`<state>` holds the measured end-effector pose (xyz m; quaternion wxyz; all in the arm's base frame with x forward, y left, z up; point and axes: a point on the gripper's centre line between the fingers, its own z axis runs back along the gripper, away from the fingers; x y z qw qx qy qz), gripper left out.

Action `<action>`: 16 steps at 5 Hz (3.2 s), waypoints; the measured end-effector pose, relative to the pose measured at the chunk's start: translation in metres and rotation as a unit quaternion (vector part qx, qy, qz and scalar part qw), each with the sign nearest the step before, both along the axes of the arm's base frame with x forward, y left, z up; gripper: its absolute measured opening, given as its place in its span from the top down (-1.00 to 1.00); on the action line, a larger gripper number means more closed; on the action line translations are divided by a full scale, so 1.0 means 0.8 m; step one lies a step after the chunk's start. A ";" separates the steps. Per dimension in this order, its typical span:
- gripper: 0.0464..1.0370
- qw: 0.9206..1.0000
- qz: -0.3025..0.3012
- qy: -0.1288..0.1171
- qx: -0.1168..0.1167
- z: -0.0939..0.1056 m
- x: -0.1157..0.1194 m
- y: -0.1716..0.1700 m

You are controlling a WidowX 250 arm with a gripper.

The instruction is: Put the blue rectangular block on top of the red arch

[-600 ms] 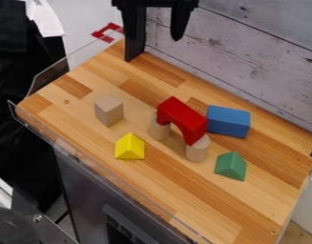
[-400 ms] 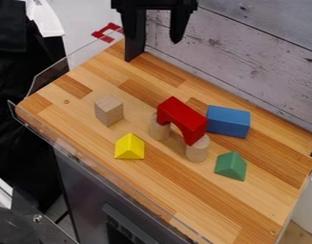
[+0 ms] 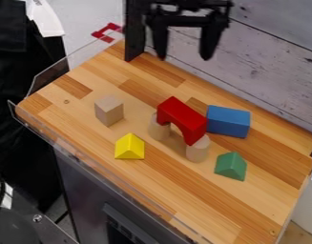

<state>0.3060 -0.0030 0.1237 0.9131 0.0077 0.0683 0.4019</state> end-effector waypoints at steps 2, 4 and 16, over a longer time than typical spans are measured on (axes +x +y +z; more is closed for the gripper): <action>-0.92 0.994 0.112 -0.013 0.011 0.012 0.012 -0.047; -0.92 0.959 0.283 -0.016 0.008 -0.012 0.028 -0.066; -0.92 0.837 0.545 -0.036 0.006 -0.122 0.056 -0.069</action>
